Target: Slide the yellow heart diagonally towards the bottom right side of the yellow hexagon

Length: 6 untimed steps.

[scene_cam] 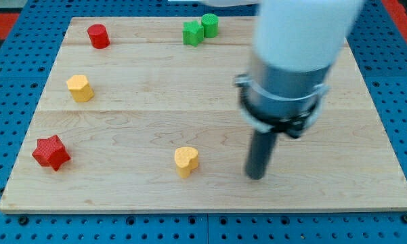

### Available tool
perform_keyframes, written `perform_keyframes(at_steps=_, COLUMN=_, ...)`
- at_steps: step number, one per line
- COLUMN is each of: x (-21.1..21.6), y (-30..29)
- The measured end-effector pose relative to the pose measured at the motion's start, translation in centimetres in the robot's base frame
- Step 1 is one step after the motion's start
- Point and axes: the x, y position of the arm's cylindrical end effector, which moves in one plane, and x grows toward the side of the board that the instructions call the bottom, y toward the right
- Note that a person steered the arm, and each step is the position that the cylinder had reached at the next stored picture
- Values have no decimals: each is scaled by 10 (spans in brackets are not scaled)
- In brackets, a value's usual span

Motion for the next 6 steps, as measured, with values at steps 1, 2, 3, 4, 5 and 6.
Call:
perform_keyframes(at_steps=1, x=5, y=-47)
perform_keyframes(at_steps=2, x=-28, y=-105)
perform_keyframes(at_steps=3, x=-66, y=-134)
perform_keyframes(at_steps=4, x=-95, y=-185)
perform_keyframes(at_steps=5, x=-115, y=-226)
perform_keyframes(at_steps=6, x=-104, y=-221)
